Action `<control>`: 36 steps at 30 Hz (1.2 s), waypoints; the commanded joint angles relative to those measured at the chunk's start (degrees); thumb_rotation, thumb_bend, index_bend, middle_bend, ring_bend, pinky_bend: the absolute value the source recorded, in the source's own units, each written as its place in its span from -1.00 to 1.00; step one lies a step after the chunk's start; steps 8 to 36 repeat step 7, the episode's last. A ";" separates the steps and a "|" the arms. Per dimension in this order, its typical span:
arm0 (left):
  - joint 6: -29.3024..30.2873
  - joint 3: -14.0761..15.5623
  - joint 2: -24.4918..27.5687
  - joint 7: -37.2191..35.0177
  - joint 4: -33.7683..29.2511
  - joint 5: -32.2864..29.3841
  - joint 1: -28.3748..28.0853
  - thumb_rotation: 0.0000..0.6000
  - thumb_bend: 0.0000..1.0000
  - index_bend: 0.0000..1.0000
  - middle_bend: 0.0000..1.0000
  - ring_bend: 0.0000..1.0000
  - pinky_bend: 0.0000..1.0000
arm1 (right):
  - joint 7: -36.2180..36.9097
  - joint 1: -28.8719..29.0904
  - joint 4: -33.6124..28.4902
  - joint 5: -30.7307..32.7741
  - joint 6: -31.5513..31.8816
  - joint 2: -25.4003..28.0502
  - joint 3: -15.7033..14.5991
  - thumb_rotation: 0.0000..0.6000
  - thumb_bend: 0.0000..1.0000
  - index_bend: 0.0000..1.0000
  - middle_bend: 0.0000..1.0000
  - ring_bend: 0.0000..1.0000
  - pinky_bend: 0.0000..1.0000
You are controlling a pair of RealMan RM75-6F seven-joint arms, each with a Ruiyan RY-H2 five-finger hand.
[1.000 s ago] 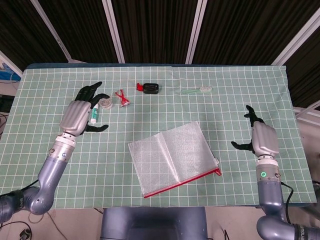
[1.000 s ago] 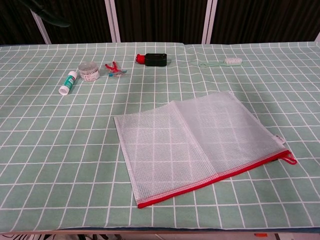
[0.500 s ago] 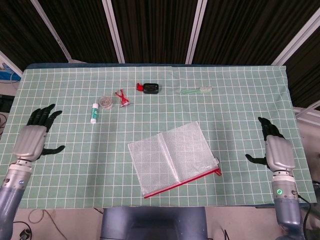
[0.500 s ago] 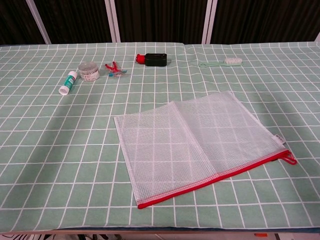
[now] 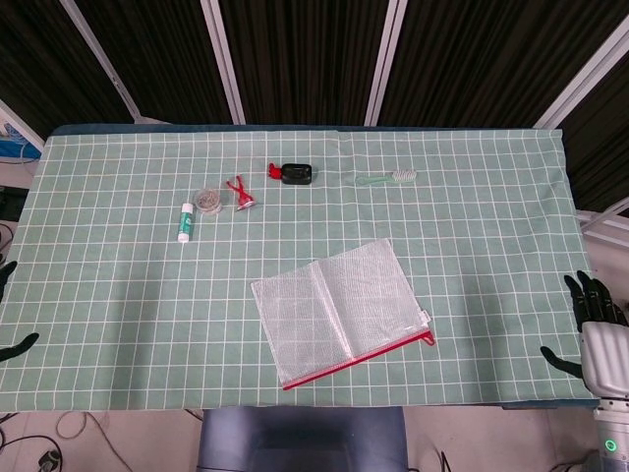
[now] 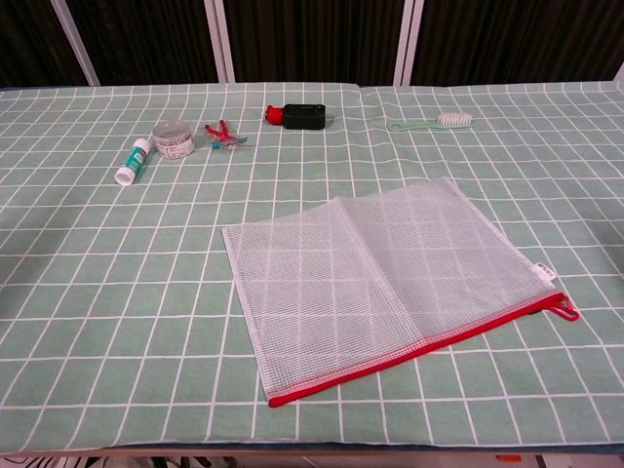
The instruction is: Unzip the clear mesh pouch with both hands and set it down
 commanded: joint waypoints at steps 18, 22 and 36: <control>0.59 -0.97 -1.62 -3.10 2.61 2.16 2.11 1.00 -0.92 -1.00 -1.00 -1.00 -1.00 | 3.33 -2.21 1.51 -0.57 -0.34 -0.45 1.15 1.00 -0.85 -1.00 -1.00 -1.00 -0.53; 0.59 -0.97 -1.62 -3.10 2.61 2.16 2.11 1.00 -0.92 -1.00 -1.00 -1.00 -1.00 | 3.33 -2.21 1.51 -0.57 -0.34 -0.45 1.15 1.00 -0.85 -1.00 -1.00 -1.00 -0.53; 0.59 -0.97 -1.62 -3.10 2.61 2.16 2.11 1.00 -0.92 -1.00 -1.00 -1.00 -1.00 | 3.33 -2.21 1.51 -0.57 -0.34 -0.45 1.15 1.00 -0.85 -1.00 -1.00 -1.00 -0.53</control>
